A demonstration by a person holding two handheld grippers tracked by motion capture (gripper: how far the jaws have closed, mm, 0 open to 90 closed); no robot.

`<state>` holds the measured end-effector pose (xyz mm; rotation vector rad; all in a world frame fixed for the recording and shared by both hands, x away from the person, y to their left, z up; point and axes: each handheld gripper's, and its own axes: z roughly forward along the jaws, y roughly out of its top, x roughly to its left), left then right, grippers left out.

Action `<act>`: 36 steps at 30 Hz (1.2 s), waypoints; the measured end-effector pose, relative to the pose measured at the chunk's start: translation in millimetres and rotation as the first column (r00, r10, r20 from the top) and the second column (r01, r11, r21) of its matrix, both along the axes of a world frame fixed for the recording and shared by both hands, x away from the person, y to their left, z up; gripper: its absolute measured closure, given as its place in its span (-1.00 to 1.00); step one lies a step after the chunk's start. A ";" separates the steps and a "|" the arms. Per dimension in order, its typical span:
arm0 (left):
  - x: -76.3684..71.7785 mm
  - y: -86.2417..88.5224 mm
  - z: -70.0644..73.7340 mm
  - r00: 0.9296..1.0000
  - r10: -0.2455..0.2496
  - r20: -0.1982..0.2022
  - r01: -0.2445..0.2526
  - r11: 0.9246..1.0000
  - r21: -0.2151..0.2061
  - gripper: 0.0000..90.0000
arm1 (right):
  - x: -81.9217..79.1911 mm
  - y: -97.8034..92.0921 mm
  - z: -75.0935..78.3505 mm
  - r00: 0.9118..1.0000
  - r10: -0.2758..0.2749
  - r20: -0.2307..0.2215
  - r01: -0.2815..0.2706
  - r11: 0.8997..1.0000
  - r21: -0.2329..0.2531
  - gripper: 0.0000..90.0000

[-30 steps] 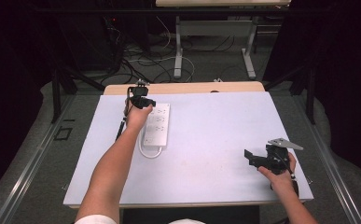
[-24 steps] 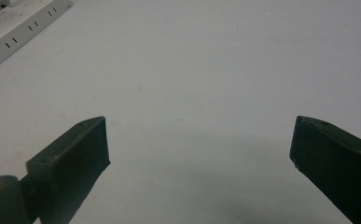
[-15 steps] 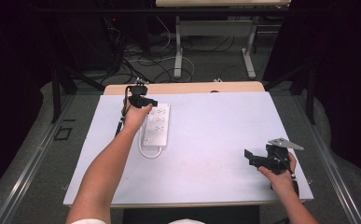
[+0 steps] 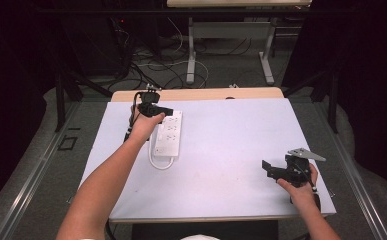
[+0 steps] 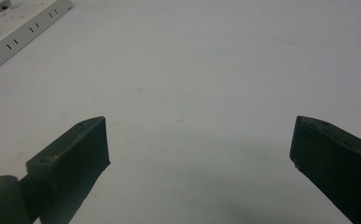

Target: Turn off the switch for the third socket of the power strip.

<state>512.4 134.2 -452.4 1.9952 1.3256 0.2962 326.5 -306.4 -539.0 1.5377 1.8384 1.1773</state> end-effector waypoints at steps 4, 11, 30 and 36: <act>-6.9 -1.9 3.0 1.000 -0.009 0.003 0.009 1.000 0.000 0.22 | 0.1 -0.4 0.1 1.000 0.000 0.003 0.000 1.000 -0.003 -0.92; -18.0 -1.4 9.0 0.999 -0.039 0.012 0.039 0.999 -0.003 0.03 | -0.5 -0.4 0.3 1.000 0.003 0.005 -0.003 1.000 -0.002 -0.92; -48.7 0.6 12.5 0.991 -0.125 0.056 0.125 0.992 0.017 -0.31 | -1.3 0.1 0.6 1.000 0.002 0.009 -0.002 1.000 -0.006 -0.91; -60.4 4.7 10.0 0.991 -0.127 0.043 0.128 0.992 -0.023 -0.40 | -1.2 0.1 0.3 1.000 0.000 0.007 0.000 1.000 -0.006 -0.91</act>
